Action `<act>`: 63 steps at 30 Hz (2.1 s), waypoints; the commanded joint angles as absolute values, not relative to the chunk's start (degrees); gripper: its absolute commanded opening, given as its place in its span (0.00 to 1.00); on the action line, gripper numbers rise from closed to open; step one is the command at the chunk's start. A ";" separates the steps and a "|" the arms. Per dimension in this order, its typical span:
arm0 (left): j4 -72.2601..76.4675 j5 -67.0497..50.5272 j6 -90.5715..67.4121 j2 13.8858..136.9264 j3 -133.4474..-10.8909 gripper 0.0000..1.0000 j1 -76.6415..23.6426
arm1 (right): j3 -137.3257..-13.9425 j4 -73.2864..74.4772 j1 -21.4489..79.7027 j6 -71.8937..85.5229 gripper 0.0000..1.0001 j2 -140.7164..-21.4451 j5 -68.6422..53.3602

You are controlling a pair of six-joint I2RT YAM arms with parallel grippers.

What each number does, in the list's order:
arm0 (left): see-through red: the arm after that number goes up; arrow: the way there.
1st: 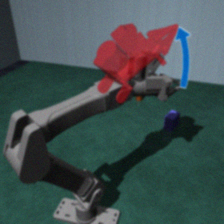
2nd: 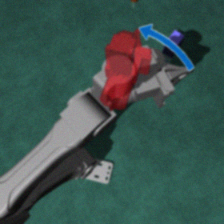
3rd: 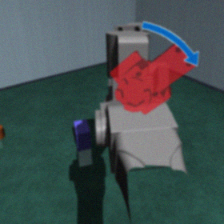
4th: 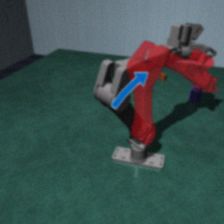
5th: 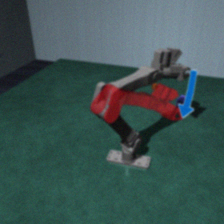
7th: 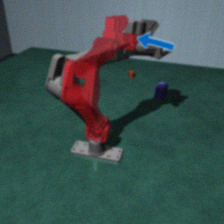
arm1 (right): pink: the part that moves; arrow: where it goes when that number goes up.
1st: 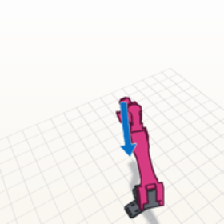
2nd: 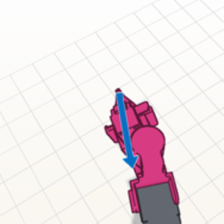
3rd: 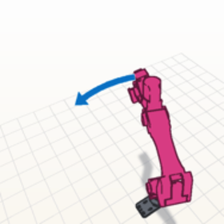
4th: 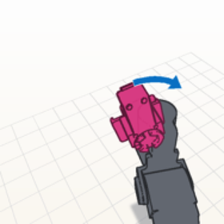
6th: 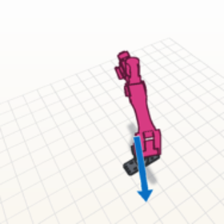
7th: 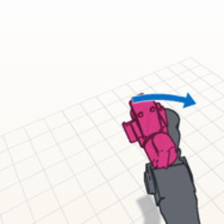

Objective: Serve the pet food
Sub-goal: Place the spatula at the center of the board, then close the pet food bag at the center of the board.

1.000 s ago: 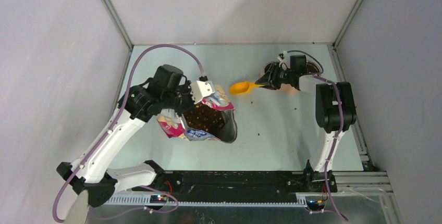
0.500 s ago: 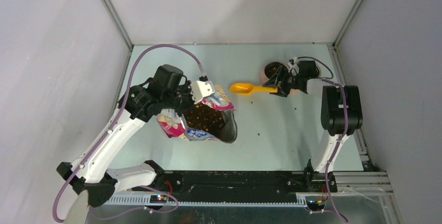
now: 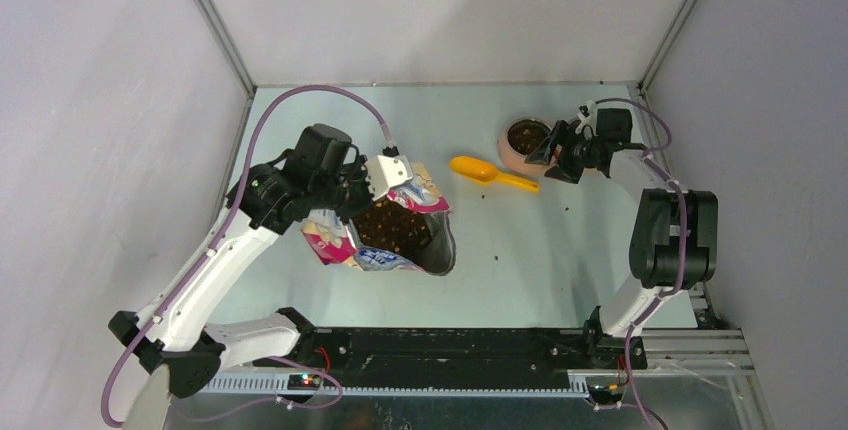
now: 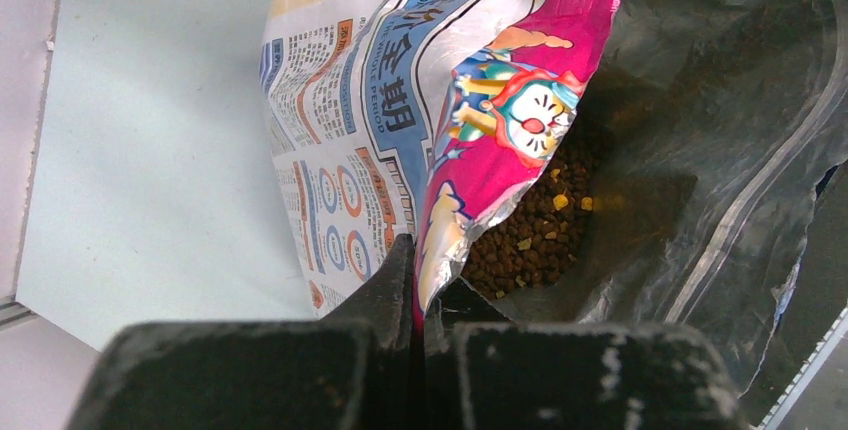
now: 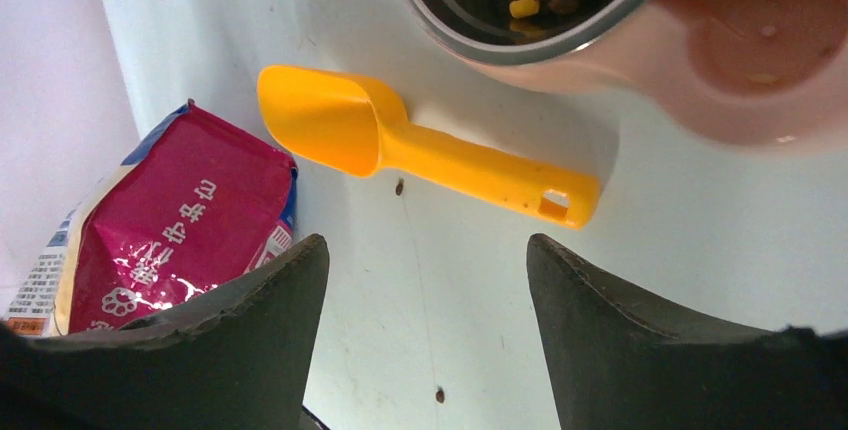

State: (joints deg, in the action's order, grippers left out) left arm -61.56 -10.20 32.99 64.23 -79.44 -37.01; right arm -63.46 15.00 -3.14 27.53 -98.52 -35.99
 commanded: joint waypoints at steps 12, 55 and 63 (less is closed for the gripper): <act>-60.14 -14.71 32.88 64.98 -84.29 0.00 -40.51 | -65.90 14.03 -0.58 -4.80 0.73 -81.51 -44.89; -58.72 -17.47 30.84 68.32 -85.97 0.00 -41.01 | -75.25 42.89 41.61 -62.04 0.56 -76.59 -35.89; -59.24 -17.45 30.64 68.94 -87.06 0.00 -40.99 | -72.19 41.18 42.36 -61.49 0.51 -74.93 -36.40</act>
State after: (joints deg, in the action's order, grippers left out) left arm -64.97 -12.69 31.42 69.28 -82.83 -40.03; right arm -72.62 43.97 41.80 -63.11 -77.17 -35.90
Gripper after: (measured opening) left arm 0.019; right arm 0.533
